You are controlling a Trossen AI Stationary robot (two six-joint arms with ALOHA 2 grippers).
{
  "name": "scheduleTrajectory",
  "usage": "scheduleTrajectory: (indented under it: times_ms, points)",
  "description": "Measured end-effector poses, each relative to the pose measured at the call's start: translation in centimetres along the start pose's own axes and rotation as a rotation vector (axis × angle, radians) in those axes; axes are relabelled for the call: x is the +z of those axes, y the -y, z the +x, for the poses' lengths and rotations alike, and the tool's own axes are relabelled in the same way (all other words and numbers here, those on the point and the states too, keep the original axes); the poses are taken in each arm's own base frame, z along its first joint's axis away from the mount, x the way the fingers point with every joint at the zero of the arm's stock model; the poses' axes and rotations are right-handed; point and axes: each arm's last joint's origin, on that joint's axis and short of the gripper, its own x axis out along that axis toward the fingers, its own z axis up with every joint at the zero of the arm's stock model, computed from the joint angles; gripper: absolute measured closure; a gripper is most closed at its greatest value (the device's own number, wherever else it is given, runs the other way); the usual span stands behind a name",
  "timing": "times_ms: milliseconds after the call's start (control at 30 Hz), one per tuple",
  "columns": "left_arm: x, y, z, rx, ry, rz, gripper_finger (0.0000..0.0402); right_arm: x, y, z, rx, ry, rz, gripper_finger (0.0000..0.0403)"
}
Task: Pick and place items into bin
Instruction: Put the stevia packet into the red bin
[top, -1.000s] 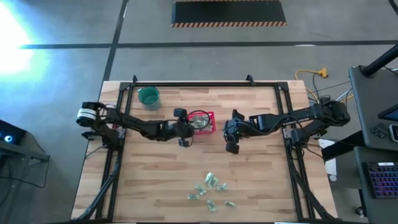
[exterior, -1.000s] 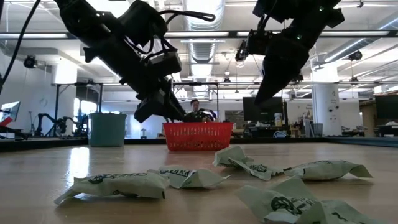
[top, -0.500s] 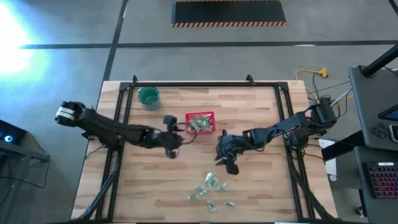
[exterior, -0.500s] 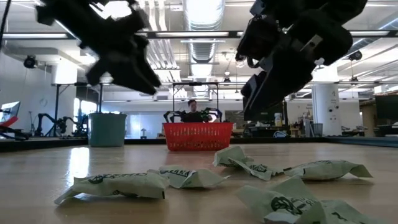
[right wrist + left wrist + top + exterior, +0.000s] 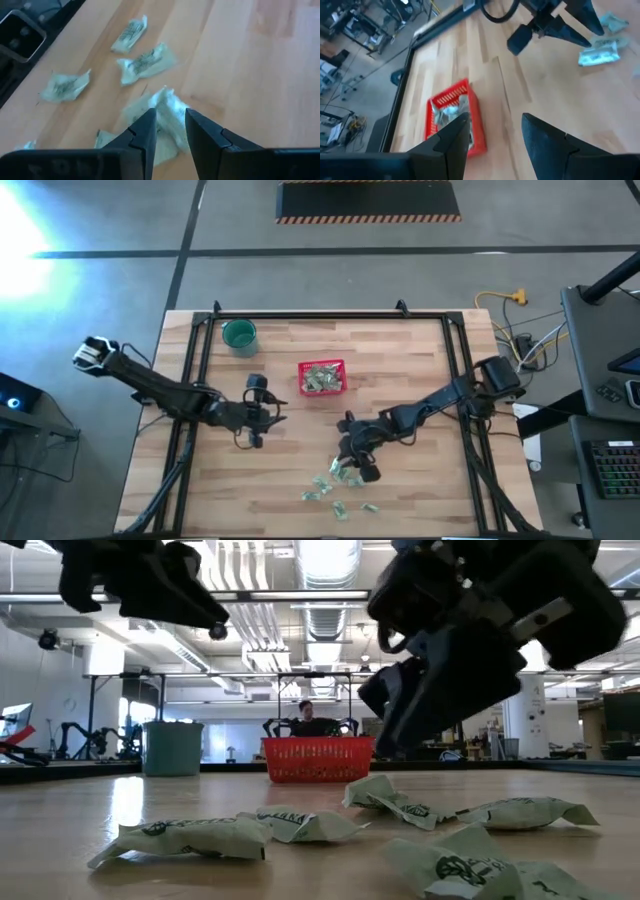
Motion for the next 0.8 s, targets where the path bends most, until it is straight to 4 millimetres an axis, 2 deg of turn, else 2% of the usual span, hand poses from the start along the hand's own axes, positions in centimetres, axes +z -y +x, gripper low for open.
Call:
scheduleTrajectory:
  times_ms: [433,800]
  points:
    - [-0.5,0.0,-0.5,-0.006,0.008,0.0,0.0237,-0.2,0.5,2.9,0.0,-0.041,0.011,0.0279]
    - [-0.5,0.1,-0.5,-0.008,0.01,0.002,0.0237,-0.6,0.5,2.9,0.0,-0.071,0.053,0.0244]
